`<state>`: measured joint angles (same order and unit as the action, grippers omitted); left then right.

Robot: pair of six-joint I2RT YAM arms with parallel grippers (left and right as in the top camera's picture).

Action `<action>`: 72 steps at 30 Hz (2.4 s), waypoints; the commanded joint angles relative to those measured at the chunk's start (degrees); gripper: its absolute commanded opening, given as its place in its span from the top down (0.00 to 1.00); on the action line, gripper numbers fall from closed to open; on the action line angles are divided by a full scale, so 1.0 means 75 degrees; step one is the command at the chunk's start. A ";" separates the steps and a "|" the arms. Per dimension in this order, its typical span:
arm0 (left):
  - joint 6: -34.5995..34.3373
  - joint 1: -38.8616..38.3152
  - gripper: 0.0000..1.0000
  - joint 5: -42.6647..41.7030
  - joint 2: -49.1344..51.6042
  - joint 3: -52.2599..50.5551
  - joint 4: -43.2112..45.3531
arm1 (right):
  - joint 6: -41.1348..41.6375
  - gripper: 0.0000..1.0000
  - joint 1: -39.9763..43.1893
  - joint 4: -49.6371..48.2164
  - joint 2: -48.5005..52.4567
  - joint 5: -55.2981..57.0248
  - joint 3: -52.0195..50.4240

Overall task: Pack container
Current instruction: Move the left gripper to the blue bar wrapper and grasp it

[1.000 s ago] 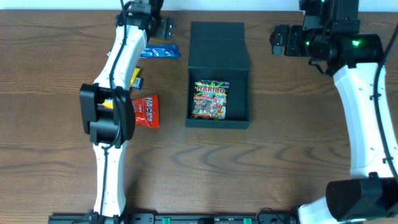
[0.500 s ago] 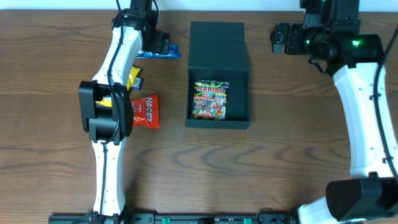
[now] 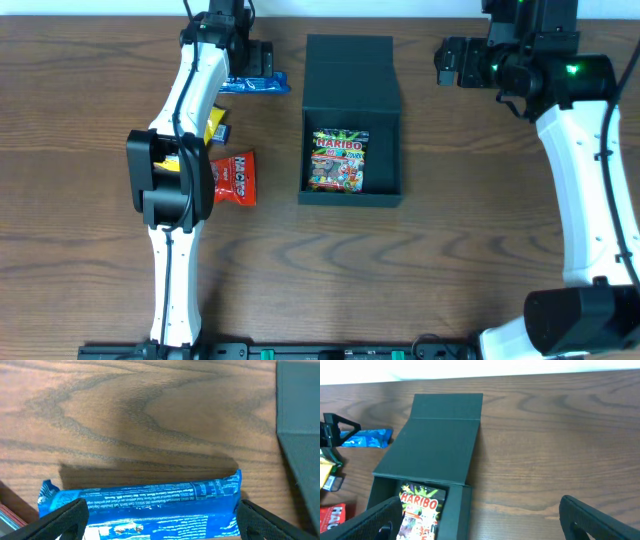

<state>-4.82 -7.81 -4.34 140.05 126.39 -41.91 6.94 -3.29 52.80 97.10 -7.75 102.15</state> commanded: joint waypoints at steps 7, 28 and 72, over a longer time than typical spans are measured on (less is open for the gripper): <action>-0.1020 0.0003 0.04 0.0047 0.0181 0.0160 0.0388 | -0.0105 0.01 -0.0073 -0.0015 0.0044 -0.0029 -0.0029; -0.0469 -0.0099 0.05 0.0035 0.0525 0.0160 -0.0731 | -0.0102 0.01 -0.0073 0.0015 0.0044 -0.0029 -0.0029; -0.9192 -0.0641 0.11 0.0154 0.0463 0.0868 -0.3217 | -0.0201 0.01 -0.0070 0.0064 0.0044 -0.0020 -0.0029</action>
<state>-71.55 -12.82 -3.11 143.26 133.73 -67.00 6.90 -3.29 52.93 97.12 -7.75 102.15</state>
